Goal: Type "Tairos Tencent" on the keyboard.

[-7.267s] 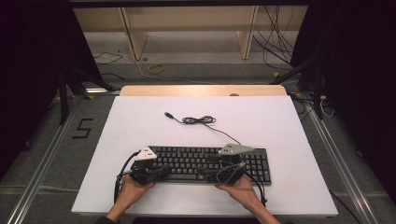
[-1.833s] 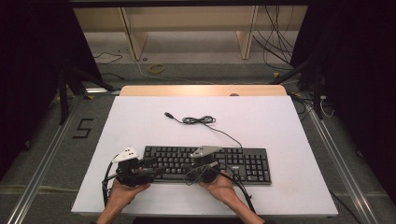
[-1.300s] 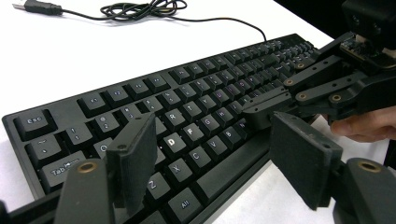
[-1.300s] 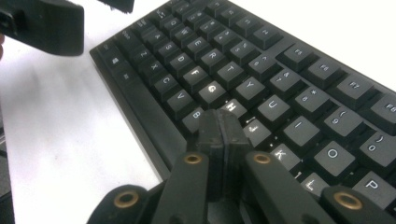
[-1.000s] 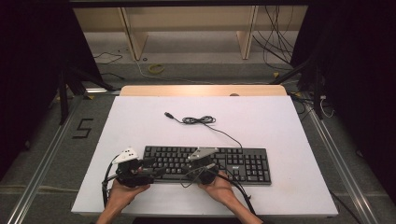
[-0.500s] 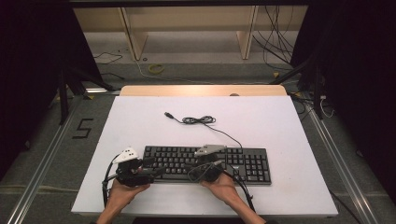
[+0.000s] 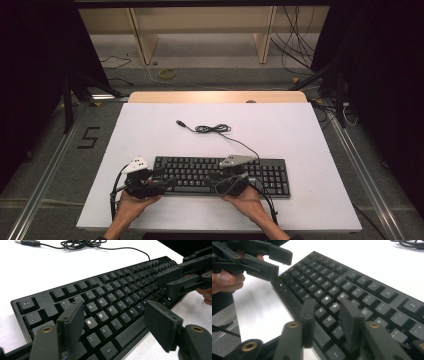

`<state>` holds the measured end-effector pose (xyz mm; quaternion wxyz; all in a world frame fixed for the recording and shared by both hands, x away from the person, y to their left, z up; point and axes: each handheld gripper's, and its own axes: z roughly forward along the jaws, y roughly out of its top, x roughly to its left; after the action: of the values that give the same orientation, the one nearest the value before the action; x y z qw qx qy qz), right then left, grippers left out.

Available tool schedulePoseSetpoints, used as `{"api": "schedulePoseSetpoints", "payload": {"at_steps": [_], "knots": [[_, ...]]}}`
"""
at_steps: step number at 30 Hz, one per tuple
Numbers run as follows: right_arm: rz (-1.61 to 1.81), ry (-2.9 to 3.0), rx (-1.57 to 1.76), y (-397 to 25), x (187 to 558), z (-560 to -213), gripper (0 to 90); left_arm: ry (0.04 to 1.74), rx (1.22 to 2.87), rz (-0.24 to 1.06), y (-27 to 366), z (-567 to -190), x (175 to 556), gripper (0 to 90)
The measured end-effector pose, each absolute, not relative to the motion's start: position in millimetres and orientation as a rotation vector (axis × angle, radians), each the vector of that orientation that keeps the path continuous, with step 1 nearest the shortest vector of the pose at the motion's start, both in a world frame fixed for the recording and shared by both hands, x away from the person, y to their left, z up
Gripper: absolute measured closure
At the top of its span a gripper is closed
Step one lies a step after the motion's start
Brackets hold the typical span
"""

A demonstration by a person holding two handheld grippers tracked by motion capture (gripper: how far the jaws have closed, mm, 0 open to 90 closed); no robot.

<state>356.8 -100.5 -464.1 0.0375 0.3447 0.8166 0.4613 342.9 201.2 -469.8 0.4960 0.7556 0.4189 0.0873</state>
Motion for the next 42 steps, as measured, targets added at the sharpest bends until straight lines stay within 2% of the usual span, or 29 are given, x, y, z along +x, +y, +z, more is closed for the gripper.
{"api": "schedulePoseSetpoints", "payload": {"at_steps": [6,15,21,25,42], "knots": [[1.433,2.495,1.058,-110.2,352.5,-461.8,54.0,1.025,1.828,0.208,201.4,-470.3,345.6,31.6],[1.473,2.467,1.049,-122.7,346.6,-457.1,47.2,1.033,1.835,0.211,198.7,-469.6,352.3,31.5],[1.465,2.459,1.048,-129.1,341.7,-456.6,43.7,1.036,1.851,0.220,192.2,-467.4,359.4,35.3],[1.468,2.456,1.044,-132.2,339.4,-456.4,41.1,1.039,1.864,0.227,188.5,-466.6,364.7,39.4],[1.474,2.423,1.049,-143.9,331.2,-453.1,36.0,1.012,1.981,0.187,162.4,-466.5,384.8,70.6]]}}
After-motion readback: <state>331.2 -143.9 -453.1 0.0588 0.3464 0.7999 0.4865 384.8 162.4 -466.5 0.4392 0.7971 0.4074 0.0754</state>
